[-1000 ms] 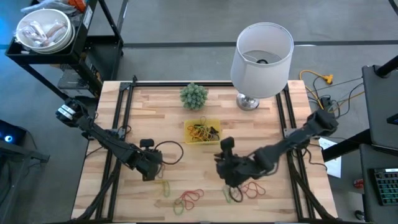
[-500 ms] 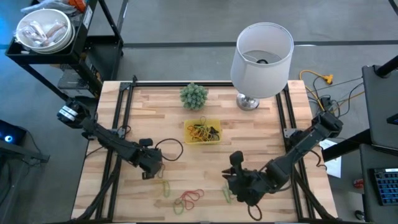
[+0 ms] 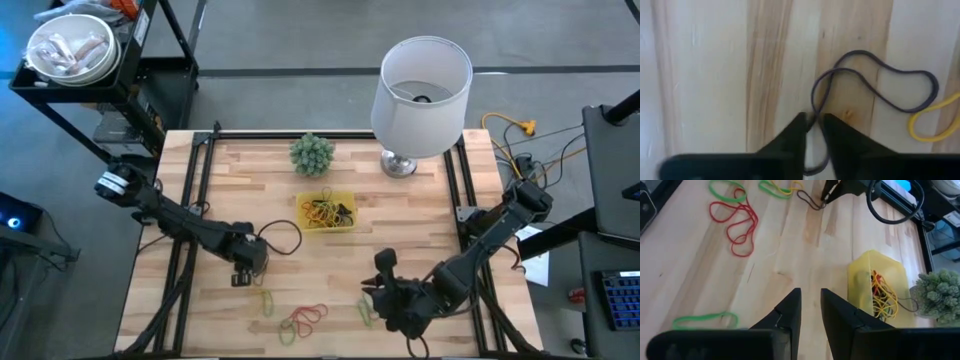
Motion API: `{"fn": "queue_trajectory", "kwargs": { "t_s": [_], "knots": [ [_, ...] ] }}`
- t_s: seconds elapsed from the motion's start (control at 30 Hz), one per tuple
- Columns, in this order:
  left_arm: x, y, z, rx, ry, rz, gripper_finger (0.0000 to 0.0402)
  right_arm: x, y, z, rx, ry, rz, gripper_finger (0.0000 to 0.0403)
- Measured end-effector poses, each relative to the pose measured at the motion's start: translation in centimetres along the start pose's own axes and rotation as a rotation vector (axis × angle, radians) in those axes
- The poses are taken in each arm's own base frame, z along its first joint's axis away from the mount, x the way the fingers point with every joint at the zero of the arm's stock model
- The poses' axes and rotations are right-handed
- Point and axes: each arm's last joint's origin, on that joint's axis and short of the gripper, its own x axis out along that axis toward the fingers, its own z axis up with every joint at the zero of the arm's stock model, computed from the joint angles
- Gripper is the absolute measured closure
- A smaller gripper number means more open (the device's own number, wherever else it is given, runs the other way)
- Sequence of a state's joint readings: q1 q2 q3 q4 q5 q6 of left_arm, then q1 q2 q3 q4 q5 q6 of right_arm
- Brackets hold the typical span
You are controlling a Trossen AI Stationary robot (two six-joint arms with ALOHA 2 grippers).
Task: Pick and place rubber bands into bin
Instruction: Put the purple rubber band into the yellow bin
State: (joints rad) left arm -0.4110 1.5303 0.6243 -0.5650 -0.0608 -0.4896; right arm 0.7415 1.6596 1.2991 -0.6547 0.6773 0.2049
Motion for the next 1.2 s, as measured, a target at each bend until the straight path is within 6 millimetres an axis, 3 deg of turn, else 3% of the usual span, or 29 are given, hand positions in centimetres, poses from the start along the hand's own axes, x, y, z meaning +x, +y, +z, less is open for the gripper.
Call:
{"fn": "queue_trajectory", "kwargs": {
  "t_s": [0.07, 0.23, 0.5, 0.67, 0.97, 1.2],
  "knots": [
    [0.0, -0.1, 0.1, -0.001, -0.008, 0.002, 0.0386, -0.1, 0.1, -0.1, 0.016, 0.0, 0.002, 0.0338],
    [-0.5, -0.5, 0.6, 0.017, -0.066, 0.08, 0.04, -0.1, 0.5, -0.5, 0.039, 0.005, 0.005, 0.0339],
    [-2.0, -1.7, 1.7, 0.096, -0.253, 0.341, 0.0401, 0.8, 1.0, -2.3, 0.088, 0.05, -0.008, 0.034],
    [-4.0, -2.0, 2.7, 0.115, -0.387, 0.57, 0.0401, 1.1, 1.1, -3.0, 0.112, 0.07, -0.016, 0.034],
    [-6.9, -2.4, 4.8, 0.158, -0.602, 0.923, 0.0401, 1.2, 1.3, -2.7, 0.148, 0.035, -0.006, 0.0342],
    [-7.8, -2.2, 7.2, 0.231, -0.641, 1.002, 0.0401, 1.2, 1.4, -2.3, 0.193, 0.006, 0.003, 0.0342]
  ]
}}
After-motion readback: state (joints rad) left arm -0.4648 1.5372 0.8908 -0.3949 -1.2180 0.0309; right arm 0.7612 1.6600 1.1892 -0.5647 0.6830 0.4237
